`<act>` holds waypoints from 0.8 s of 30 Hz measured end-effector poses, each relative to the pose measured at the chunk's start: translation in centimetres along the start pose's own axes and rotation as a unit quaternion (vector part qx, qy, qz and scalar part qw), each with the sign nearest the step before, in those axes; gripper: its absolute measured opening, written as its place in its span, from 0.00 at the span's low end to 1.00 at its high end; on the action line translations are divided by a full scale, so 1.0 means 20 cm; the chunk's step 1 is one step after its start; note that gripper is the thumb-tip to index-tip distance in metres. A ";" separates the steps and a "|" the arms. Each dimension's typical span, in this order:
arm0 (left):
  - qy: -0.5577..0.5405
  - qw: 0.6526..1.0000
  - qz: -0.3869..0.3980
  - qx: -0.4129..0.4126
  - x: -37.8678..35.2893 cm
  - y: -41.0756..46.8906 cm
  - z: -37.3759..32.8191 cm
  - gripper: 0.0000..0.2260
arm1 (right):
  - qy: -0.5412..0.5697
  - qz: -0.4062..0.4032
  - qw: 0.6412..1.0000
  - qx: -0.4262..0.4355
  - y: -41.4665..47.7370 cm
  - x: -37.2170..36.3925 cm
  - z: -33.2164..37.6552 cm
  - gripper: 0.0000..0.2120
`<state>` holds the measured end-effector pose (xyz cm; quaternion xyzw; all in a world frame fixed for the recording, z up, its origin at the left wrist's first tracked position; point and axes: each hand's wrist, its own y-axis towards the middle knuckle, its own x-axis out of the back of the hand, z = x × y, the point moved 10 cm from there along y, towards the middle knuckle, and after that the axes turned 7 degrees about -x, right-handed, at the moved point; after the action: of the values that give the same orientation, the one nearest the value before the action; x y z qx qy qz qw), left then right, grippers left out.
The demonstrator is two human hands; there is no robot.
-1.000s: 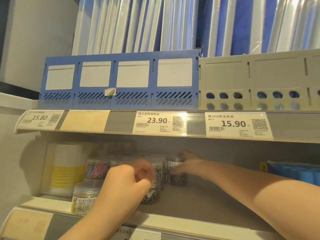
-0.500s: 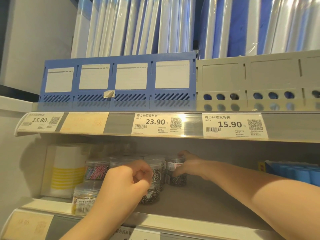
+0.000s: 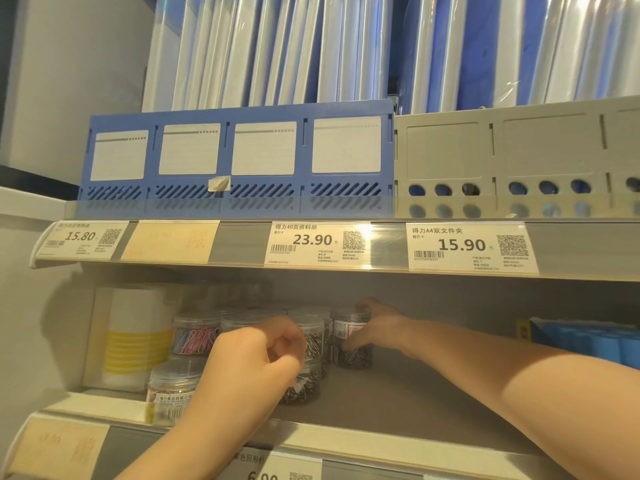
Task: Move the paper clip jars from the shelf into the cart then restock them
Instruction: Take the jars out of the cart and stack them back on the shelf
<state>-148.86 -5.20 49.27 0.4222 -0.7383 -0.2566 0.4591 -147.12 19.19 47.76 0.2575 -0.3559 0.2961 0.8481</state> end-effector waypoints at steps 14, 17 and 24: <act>0.010 1.000 0.021 0.012 -0.02 0.03 0.02 0.15 | -0.146 0.064 0.987 -0.004 -0.09 0.04 0.03 0.49; 0.016 0.999 0.024 0.023 -0.01 0.02 0.00 0.11 | -0.206 0.068 0.976 0.016 -0.18 0.12 0.07 0.46; -0.016 0.999 -0.004 -0.035 0.03 -0.13 -0.34 0.09 | -0.194 0.022 0.978 0.077 -0.51 0.28 0.12 0.21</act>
<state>-141.88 -6.96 50.64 0.4047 -0.7347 -0.2907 0.4604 -137.96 12.28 51.23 0.3661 -0.4957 0.2859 0.7338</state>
